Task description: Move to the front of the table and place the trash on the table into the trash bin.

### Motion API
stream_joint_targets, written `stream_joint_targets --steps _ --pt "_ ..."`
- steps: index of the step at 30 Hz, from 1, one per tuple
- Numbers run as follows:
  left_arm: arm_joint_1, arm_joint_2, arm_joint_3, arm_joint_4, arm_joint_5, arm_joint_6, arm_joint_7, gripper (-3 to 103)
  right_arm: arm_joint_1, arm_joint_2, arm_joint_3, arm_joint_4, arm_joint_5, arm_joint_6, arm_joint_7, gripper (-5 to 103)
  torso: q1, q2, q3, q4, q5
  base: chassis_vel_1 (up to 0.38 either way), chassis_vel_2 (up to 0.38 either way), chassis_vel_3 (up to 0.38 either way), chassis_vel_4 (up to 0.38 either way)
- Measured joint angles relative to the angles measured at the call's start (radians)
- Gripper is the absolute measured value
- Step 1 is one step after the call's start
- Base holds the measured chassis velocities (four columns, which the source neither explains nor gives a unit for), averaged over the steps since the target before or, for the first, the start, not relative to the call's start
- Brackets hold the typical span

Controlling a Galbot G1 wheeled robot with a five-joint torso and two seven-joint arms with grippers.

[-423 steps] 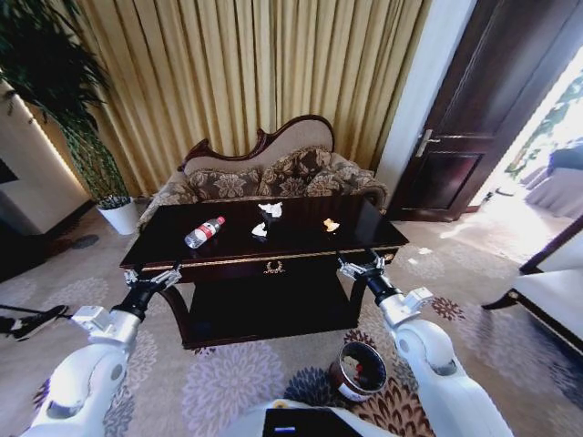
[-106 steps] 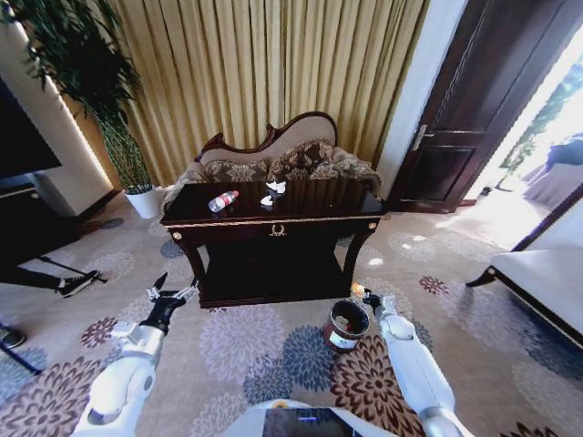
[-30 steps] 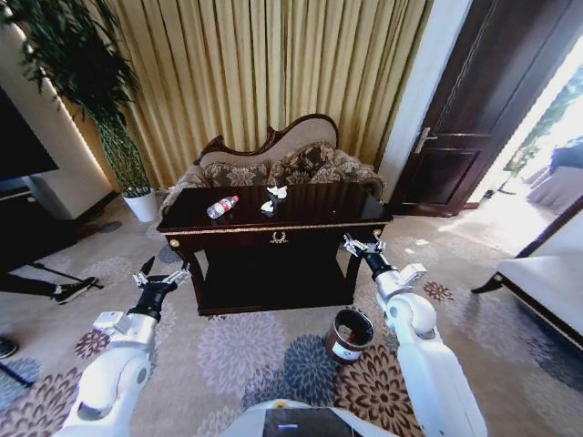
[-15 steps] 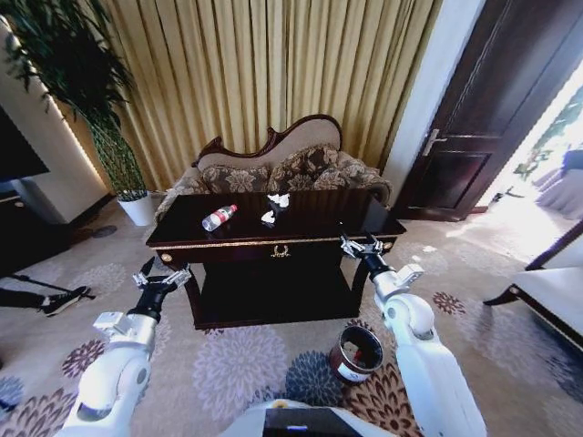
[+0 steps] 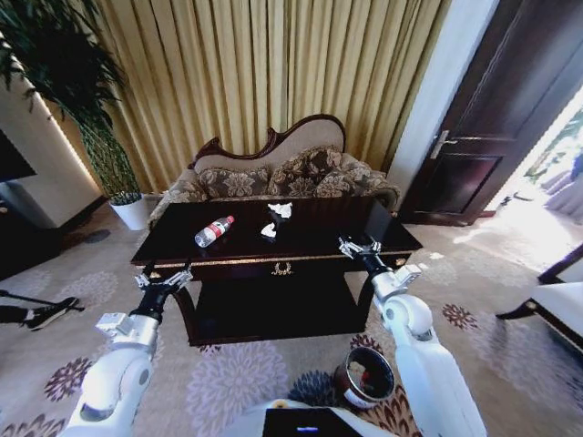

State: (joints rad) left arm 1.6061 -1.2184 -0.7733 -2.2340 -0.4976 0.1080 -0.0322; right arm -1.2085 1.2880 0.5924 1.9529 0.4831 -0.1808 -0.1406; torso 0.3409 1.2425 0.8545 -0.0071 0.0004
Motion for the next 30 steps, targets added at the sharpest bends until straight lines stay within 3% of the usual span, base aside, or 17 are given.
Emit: stream_joint_targets --steps 9,20,30 --pt "0.01 0.003 -0.011 -0.007 0.0 0.0 0.0 100 0.07 -0.029 -0.068 -0.035 0.007 -0.006 0.0 100 -0.001 0.001 -0.001 0.0001 -0.0005 -0.016 0.005 0.011 -0.012" --pt "0.023 -0.006 -0.015 -0.011 0.014 0.003 -0.002 100 0.359 -0.106 -0.293 -0.243 0.09 -0.057 0.0 100 0.0 0.0 0.0 0.0 -0.0002 0.0 0.0 0.0 0.0" --pt "0.034 -0.012 -0.044 -0.012 0.014 0.005 -0.003 100 0.541 -0.177 -0.491 -0.414 0.163 -0.04 0.0 100 0.0 0.0 0.0 0.0 -0.0003 0.0 0.0 0.0 0.0"
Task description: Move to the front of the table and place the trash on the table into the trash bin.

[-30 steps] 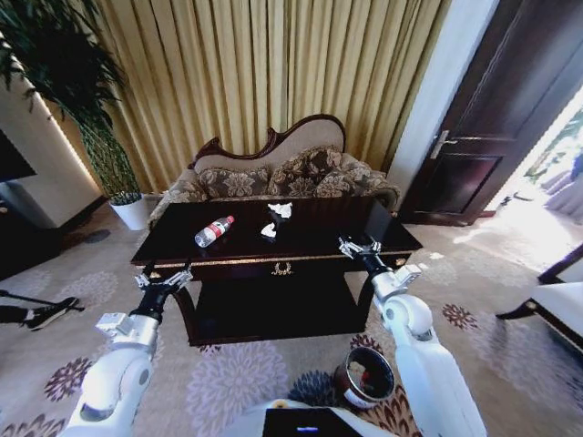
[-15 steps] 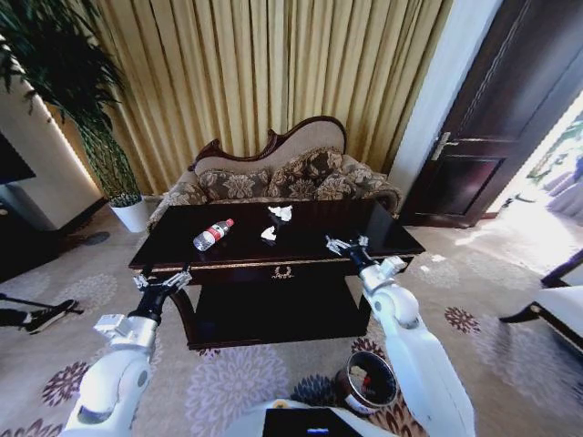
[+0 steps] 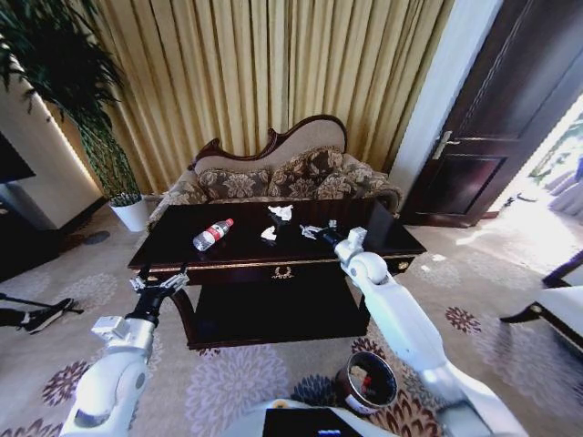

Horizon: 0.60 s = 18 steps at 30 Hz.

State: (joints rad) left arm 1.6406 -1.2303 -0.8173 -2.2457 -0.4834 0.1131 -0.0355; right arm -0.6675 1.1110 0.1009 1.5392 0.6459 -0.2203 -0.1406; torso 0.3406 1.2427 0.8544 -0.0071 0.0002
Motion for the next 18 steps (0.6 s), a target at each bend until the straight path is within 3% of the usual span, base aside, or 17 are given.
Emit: stream_joint_targets --steps 6,18 --pt "0.01 -0.014 -0.008 -0.013 0.001 0.002 0.0 100 0.144 0.045 -0.112 -0.089 0.024 -0.017 0.0 100 0.0 0.0 0.0 0.0005 -0.0002 0.0 0.0 0.0 0.0" --pt "0.021 -0.021 -0.012 -0.036 0.001 0.014 -0.001 100 0.282 0.144 -0.191 -0.237 0.037 -0.069 0.0 100 0.0 0.0 0.0 0.0002 -0.0002 0.0 0.0 0.0 0.0"
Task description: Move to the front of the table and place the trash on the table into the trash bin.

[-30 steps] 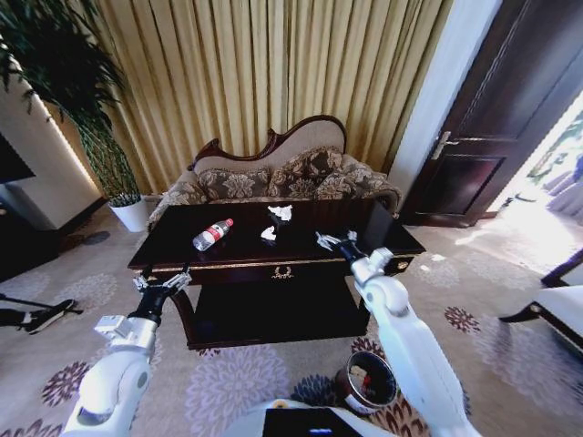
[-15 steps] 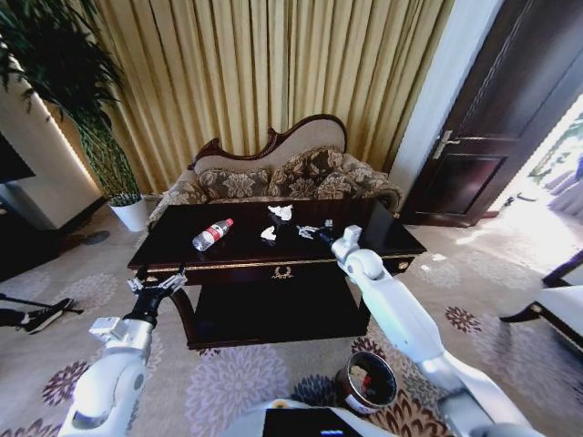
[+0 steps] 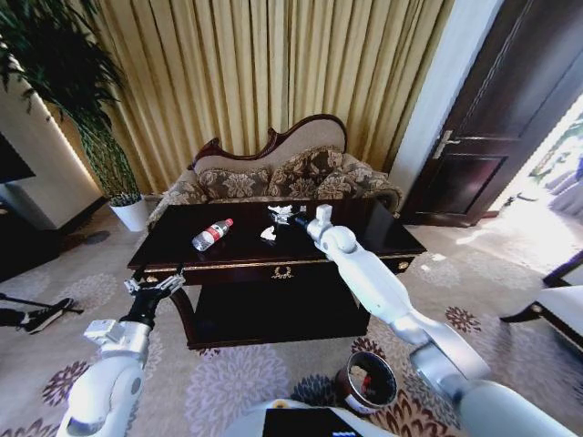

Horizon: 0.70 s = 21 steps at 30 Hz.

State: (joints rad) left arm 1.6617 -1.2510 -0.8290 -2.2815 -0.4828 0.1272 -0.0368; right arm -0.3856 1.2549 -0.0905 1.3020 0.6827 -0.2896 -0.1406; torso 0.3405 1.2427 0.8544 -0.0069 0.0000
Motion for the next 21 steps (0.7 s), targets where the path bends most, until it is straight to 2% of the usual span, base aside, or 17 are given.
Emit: stream_joint_targets --steps 9,21 --pt "0.0 0.002 0.002 0.001 -0.001 0.0 -0.001 100 0.047 0.075 0.027 -0.079 -0.005 -0.031 0.0 100 0.0 0.0 0.0 0.0001 0.0 0.0 0.0 0.0 0.0" --pt "-0.003 0.0 0.012 0.007 0.0 0.0 -0.001 100 0.017 0.059 0.05 -0.041 -0.007 -0.029 0.0 100 0.0 0.0 0.0 -0.0001 0.0002 0.0 0.0 0.0 0.0"
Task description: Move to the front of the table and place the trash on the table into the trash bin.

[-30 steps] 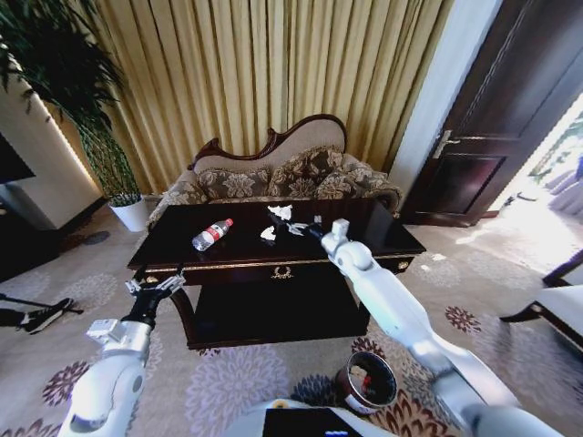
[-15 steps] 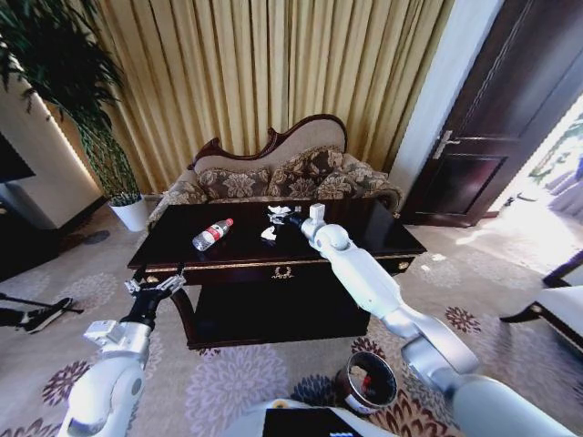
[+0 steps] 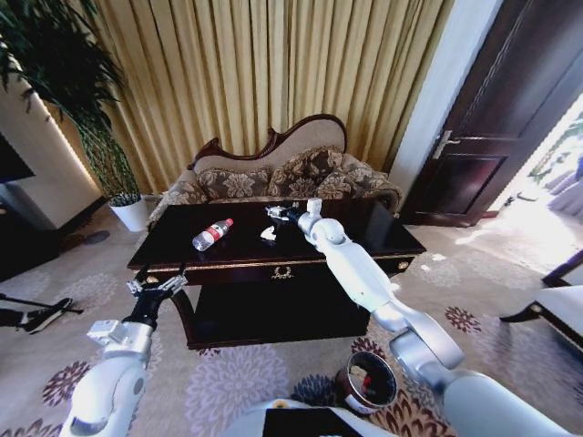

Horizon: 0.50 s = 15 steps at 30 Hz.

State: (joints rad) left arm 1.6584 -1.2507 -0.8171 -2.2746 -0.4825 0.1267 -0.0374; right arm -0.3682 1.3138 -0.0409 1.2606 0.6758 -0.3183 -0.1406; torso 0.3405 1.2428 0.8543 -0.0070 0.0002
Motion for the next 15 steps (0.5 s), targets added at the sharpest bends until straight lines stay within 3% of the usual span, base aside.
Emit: stream_joint_targets --steps 15 --pt "0.003 -0.001 -0.006 0.006 -0.001 -0.007 0.005 100 -0.012 -0.028 0.004 0.03 0.002 0.001 0.0 100 0.0 0.0 0.0 0.0001 0.0 -0.021 0.03 0.031 -0.023"
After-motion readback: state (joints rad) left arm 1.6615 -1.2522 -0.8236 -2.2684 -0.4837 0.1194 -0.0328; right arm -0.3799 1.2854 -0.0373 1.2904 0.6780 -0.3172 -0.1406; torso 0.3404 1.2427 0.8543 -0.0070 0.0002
